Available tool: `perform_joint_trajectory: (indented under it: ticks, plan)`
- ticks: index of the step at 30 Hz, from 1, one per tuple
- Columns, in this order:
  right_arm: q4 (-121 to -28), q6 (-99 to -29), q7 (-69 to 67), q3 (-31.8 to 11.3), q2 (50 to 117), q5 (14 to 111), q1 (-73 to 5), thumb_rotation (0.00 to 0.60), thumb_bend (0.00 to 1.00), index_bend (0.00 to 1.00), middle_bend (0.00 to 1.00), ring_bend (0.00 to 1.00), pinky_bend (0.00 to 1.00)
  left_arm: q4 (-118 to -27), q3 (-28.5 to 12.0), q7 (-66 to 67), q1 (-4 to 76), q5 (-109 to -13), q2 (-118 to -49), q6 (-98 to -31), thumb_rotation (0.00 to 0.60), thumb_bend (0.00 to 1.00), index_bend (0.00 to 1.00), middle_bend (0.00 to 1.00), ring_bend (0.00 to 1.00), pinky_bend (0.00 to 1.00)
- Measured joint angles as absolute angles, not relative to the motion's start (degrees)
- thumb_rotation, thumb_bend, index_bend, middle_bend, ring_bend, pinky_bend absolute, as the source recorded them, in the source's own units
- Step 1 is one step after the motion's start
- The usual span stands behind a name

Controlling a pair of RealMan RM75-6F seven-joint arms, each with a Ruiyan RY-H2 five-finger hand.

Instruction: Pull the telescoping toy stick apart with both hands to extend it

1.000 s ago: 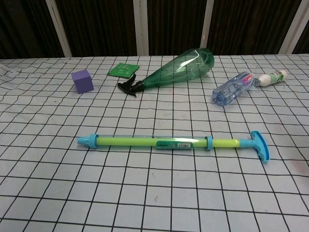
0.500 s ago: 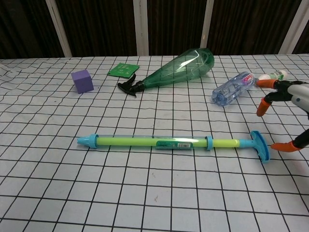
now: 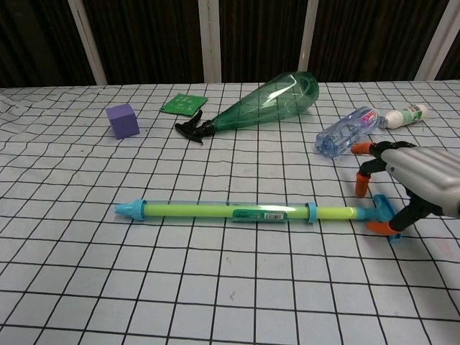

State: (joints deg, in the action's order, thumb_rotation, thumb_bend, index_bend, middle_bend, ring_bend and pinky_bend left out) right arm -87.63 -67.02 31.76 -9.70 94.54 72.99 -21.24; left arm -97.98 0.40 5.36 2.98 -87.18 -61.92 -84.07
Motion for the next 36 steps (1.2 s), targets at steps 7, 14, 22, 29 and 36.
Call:
perform_joint_trajectory:
  ticks: [7, 14, 22, 29, 36]
  plan:
    - [-85.9, -67.1, 31.6, -9.6, 95.5, 72.1, -21.8, 0.6, 0.31, 0.51, 0.12, 0.0, 0.0, -98.1, 0.4, 5.2, 3.0, -87.1, -62.0, -84.0, 0.6, 0.0, 0.0, 0.0, 0.0, 0.0]
    - [-85.5, -67.2, 31.7, -9.0, 95.7, 71.3, -22.0, 0.6, 0.32, 0.51, 0.12, 0.0, 0.0, -98.2, 0.3, 4.9, 3.0, -87.0, -61.9, -84.1, 0.6, 0.0, 0.0, 0.0, 0.0, 0.0]
    - [-85.4, -67.4, 32.1, -8.9, 95.7, 70.6, -22.3, 0.6, 0.41, 0.53, 0.12, 0.0, 0.0, -98.3, 0.3, 5.0, 3.0, -86.9, -62.0, -84.1, 0.6, 0.01, 0.0, 0.0, 0.0, 0.0]
    - [-85.5, -67.5, 32.4, -8.3, 95.7, 69.9, -22.4, 0.6, 0.44, 0.61, 0.15, 0.0, 0.0, -98.5, 0.3, 4.9, 3.0, -86.7, -62.0, -84.0, 0.6, 0.01, 0.0, 0.0, 0.0, 0.0]
    - [-86.2, -67.8, 31.6, -7.9, 95.3, 70.1, -22.3, 0.6, 0.44, 0.63, 0.15, 0.0, 0.0, -98.7, 0.3, 4.9, 3.1, -86.4, -61.9, -83.8, 0.6, 0.02, 0.0, 0.0, 0.0, 0.0]
